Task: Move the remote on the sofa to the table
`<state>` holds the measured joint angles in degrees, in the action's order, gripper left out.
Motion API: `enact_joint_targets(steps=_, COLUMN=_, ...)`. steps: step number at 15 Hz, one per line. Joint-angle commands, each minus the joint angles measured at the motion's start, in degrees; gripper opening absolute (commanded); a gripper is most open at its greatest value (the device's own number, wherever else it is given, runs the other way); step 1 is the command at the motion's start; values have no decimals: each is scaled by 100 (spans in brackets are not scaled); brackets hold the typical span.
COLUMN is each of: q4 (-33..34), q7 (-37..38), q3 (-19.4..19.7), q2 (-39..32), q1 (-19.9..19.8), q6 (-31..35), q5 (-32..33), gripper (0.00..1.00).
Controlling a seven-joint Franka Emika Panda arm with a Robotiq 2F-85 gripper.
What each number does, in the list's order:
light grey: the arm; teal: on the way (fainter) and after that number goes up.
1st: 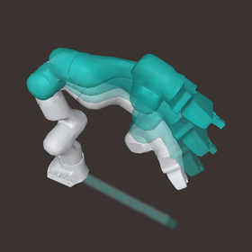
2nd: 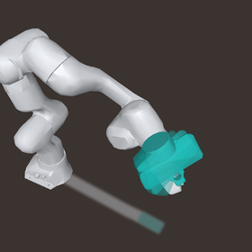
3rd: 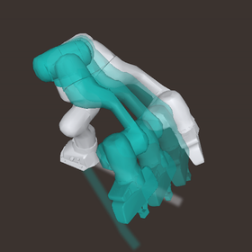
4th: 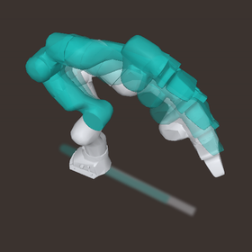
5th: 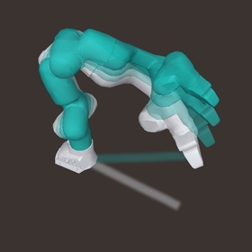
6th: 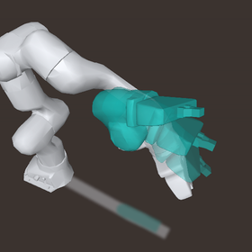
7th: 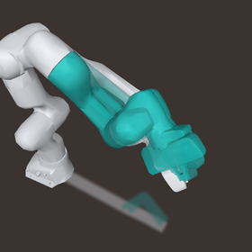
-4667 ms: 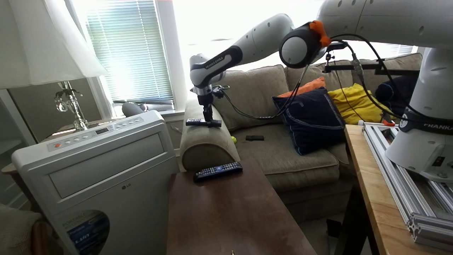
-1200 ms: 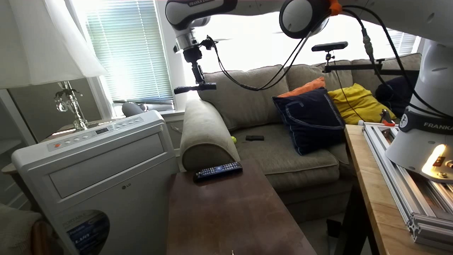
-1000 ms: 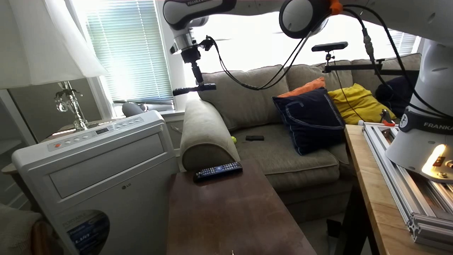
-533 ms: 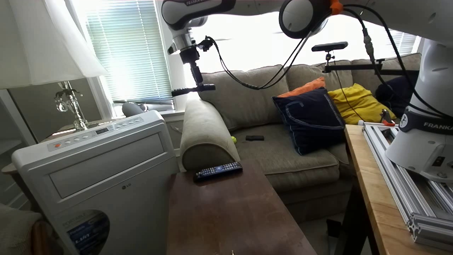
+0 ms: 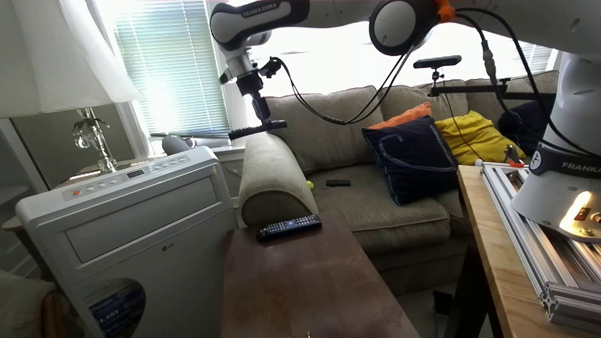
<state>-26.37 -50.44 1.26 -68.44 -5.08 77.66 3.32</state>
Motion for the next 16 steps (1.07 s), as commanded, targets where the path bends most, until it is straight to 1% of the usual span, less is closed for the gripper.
enact_joint_targets(steps=1, q4=169, q7=-746, q3=-66, q2=-213, q1=121, q6=-486, q5=197, gripper=28)
enact_joint_targets(steps=4, q4=186, q7=-1475, q3=-29, q2=-335, q1=255, q6=-835, q5=313, gripper=28)
enact_joint_targets(steps=7, q4=218, q7=-2157, q3=-17, q2=-452, q1=373, q6=-968, q5=437, gripper=28)
enact_joint_targets(steps=9, q4=349, q7=-1905, q3=-65, q2=-522, q1=361, q6=-751, q5=285, gripper=28)
enact_joint_targets(steps=11, q4=91, q7=-1733, q3=-159, q2=-367, q1=316, q6=-549, q5=124, gripper=28)
enact_joint_targets(steps=14, q4=108, q7=-1539, q3=-250, q2=-505, q1=294, q6=-20, q5=30, gripper=28)
enact_joint_targets(steps=16, q4=198, q7=-1369, q3=-384, q2=-585, q1=220, q6=562, q5=-142, gripper=28)
